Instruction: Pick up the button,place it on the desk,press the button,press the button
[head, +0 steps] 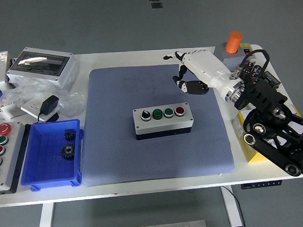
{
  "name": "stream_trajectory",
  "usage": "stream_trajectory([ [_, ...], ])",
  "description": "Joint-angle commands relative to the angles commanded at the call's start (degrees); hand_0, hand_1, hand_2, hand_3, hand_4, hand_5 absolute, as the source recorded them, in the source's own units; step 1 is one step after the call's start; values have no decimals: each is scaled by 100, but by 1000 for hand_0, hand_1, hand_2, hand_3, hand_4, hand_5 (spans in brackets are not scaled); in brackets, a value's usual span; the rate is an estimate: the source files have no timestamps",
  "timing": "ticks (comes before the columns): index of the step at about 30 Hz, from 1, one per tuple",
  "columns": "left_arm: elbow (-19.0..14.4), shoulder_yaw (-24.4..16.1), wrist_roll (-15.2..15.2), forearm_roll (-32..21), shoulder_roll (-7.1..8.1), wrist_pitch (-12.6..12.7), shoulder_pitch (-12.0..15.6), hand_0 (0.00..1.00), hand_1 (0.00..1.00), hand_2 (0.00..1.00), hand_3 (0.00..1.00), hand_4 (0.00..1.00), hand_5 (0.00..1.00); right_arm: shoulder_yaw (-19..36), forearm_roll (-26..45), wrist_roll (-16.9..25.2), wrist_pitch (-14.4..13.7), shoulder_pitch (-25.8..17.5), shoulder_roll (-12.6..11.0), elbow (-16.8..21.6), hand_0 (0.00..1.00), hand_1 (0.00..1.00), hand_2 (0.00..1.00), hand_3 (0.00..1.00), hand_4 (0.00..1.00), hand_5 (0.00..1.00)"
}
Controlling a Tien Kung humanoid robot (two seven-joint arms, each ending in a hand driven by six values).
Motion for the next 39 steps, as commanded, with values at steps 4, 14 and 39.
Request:
stream_trajectory([
  [4, 0, 6, 13, 16, 10, 6, -12, 629, 634, 566, 663, 619, 132, 404, 824, 488, -137, -465, 397, 5, 998, 998, 998, 998, 998, 401],
  [14, 0, 75, 54, -76, -21, 26, 45, 629, 634, 566, 663, 620, 132, 1410, 3029, 1392, 334, -1496, 695, 56, 998, 998, 998, 998, 998, 427],
  [39, 0, 130, -56, 35, -55, -101, -52, 630, 635, 566, 661, 620, 144, 3260, 5498, 1705, 646, -2508, 693, 91, 688, 664, 666, 660, 869, 531],
])
